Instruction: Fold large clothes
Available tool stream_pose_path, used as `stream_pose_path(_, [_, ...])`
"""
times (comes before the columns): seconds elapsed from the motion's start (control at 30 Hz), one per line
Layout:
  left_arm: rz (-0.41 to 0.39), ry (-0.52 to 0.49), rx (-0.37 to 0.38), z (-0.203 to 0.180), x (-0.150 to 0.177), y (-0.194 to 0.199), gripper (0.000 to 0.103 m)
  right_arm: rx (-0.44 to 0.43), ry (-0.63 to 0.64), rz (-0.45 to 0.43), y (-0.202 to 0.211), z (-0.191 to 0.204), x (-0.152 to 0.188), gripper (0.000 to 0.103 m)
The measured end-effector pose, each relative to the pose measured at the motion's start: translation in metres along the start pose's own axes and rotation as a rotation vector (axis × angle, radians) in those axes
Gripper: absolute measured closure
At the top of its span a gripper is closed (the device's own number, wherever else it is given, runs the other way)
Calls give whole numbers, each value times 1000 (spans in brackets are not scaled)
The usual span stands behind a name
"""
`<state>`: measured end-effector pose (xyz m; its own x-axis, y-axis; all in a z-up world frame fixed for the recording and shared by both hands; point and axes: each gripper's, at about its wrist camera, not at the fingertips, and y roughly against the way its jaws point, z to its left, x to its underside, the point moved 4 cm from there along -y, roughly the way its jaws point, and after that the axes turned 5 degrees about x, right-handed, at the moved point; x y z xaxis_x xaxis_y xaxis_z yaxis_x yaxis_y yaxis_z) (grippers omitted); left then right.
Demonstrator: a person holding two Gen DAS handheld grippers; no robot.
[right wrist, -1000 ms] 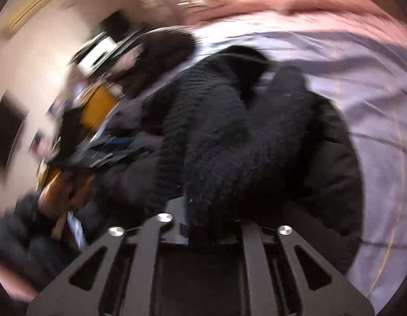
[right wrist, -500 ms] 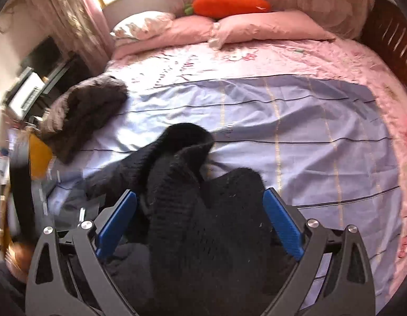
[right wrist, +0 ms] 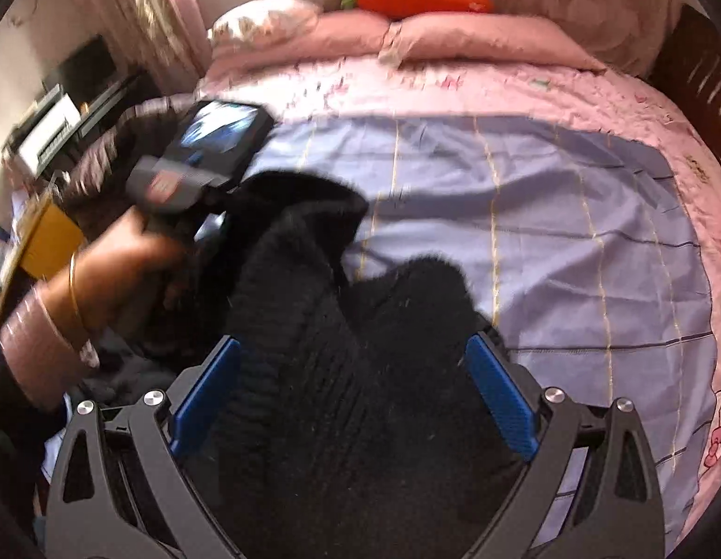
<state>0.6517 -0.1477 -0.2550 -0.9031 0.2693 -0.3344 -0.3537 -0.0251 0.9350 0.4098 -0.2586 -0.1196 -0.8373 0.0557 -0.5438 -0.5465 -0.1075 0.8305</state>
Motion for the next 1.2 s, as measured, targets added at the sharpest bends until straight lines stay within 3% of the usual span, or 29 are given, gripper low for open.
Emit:
stream_pose_path(0.07, [-138,89,110,26,7,47,96,0,-43,-36,12,-8,-5,6])
stream_pose_path(0.13, [-232,92,94,40,26,85,96,-2,-73,-42,19,-9,-5,6])
stream_pose_path(0.27, [-371,122,168,66,87,159,95,9,-65,-27,24,22,1,5])
stream_pose_path(0.37, [-430,136,212,80,136,195,95,116,51,-23,10,74,15,3])
stream_pose_path(0.47, [-437,138,227,81,167,205,95,366,155,-69,-27,98,20,3])
stream_pose_path(0.5, [-436,134,216,80,172,204,95,428,163,-40,-51,98,17,3])
stream_pose_path(0.53, [-429,137,220,80,176,199,95,434,146,-9,-66,92,13,10])
stream_pose_path(0.57, [-420,141,225,80,179,197,95,394,100,35,-80,84,9,36])
stream_pose_path(0.6, [-409,152,229,81,179,192,95,265,0,87,-89,74,5,43])
stream_pose_path(0.67, [-403,175,236,85,179,185,94,74,-181,154,-87,55,-1,44])
stream_pose_path(0.7, [-405,185,244,87,179,184,94,20,-245,148,-75,45,-6,43])
stream_pose_path(0.73, [-410,196,258,88,180,183,94,7,-244,116,-66,42,-11,30])
stream_pose_path(0.77, [-414,200,265,90,182,182,94,23,-214,59,-53,40,-20,12])
stream_pose_path(0.8, [-417,191,263,88,182,180,94,63,-171,23,-48,41,-29,9])
stream_pose_path(0.9, [-429,167,254,85,182,177,94,148,-45,44,-63,52,-45,9])
stream_pose_path(1.0, [-435,160,247,86,179,173,94,276,38,144,-111,62,-56,9])
stream_pose_path(1.03, [-433,163,247,86,177,171,93,252,38,188,-131,65,-54,11])
stream_pose_path(1.1, [-418,167,252,88,174,164,93,173,-3,246,-157,68,-50,48])
stream_pose_path(1.13, [-412,168,252,88,173,161,93,149,-22,271,-164,70,-46,88])
stream_pose_path(1.2, [-397,174,248,90,172,154,93,143,-98,298,-168,64,-42,90])
